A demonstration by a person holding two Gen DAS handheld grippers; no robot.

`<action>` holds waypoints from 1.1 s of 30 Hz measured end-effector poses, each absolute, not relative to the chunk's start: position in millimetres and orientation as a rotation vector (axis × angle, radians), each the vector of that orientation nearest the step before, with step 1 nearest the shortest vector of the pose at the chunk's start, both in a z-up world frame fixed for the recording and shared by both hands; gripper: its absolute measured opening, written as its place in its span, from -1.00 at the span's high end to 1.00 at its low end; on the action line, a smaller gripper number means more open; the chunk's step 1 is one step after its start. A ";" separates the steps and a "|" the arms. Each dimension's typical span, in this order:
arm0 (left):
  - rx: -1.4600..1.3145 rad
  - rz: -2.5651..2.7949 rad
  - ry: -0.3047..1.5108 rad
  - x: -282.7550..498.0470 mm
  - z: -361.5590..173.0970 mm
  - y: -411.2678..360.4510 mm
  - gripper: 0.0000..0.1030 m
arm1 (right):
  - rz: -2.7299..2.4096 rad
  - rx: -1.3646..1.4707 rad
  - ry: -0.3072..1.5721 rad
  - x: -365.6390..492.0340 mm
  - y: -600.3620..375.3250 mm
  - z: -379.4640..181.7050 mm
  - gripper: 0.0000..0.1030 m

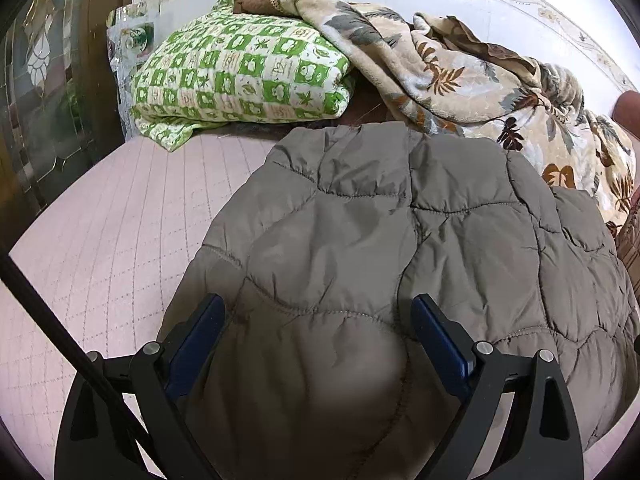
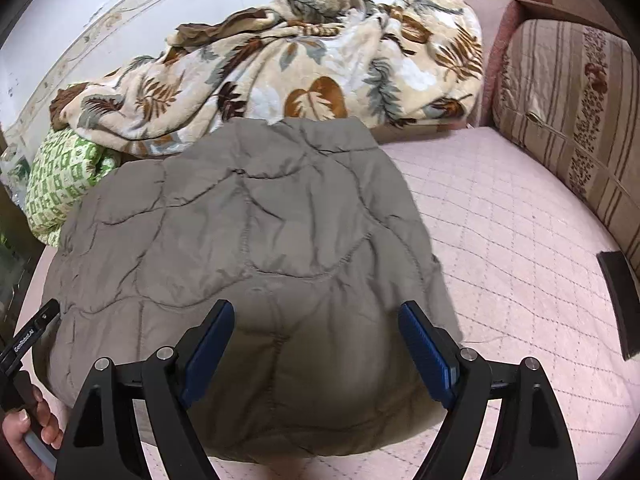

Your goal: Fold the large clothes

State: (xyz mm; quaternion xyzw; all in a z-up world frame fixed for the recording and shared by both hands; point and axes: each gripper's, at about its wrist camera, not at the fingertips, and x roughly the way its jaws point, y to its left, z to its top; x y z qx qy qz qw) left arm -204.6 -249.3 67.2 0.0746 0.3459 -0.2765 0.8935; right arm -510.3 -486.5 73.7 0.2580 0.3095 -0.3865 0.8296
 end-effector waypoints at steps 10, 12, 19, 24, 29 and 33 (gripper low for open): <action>0.200 -0.575 0.753 -202.8 58.7 -257.4 -0.82 | -0.802 0.633 0.716 -506.9 -499.8 51.1 -0.71; 0.184 -0.578 0.763 -201.6 63.5 -254.7 -0.82 | -0.800 0.648 0.707 -508.4 -500.0 55.5 -0.71; 0.138 -0.586 0.753 -209.5 86.3 -233.9 -0.82 | -0.789 0.685 0.647 -528.8 -491.3 79.0 -0.71; 0.117 -0.582 0.752 -216.0 97.3 -206.7 -0.82 | -0.798 0.711 0.592 -560.3 -479.0 95.9 -0.71; 0.099 -0.550 0.797 -223.2 90.7 -160.3 -0.82 | -0.824 0.777 0.556 -606.4 -462.9 87.8 -0.71; 0.055 -0.545 0.881 -221.4 78.7 -128.3 -0.82 | -0.838 0.869 0.555 -631.1 -462.8 72.9 -0.71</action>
